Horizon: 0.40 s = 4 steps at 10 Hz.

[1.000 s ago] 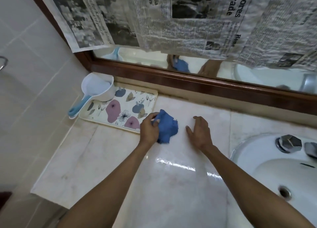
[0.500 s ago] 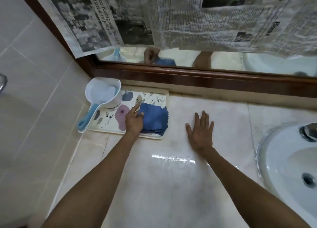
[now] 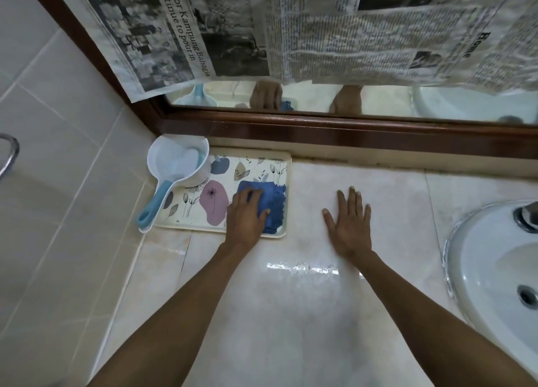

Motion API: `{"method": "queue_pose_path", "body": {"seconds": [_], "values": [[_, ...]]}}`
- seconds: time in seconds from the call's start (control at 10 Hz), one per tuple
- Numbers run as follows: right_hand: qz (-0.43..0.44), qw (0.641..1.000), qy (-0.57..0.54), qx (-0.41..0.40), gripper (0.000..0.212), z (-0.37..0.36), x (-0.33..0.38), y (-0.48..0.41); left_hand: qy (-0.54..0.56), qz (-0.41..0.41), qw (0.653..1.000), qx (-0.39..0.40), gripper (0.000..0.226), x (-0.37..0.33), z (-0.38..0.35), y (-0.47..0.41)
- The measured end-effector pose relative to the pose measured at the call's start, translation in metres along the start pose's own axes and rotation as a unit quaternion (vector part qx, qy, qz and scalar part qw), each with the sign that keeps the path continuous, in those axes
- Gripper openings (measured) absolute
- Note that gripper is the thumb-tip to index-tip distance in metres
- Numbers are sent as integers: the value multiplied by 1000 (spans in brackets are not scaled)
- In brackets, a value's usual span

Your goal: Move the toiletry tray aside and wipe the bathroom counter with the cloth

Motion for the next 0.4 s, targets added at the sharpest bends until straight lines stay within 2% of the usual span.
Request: {"method": "queue_pose_path", "body": {"seconds": [0.2,0.4], "values": [[13,999,-10,39,68,2,-3,0,-32,15,999,22,32,-5,-7,1],[64,990,0,125,65,11,-15,15,-13,25,1000,4,34,-30,5,13]]}}
Point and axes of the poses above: each hand's wrist, its own y-axis away from the middle knuckle, its own z-axis out of the back of the hand, x = y × z, the point moved 10 cm from there along -y, towards the middle knuckle, and after that the axes turned 9 degrees about y, right-handed, at the moved point
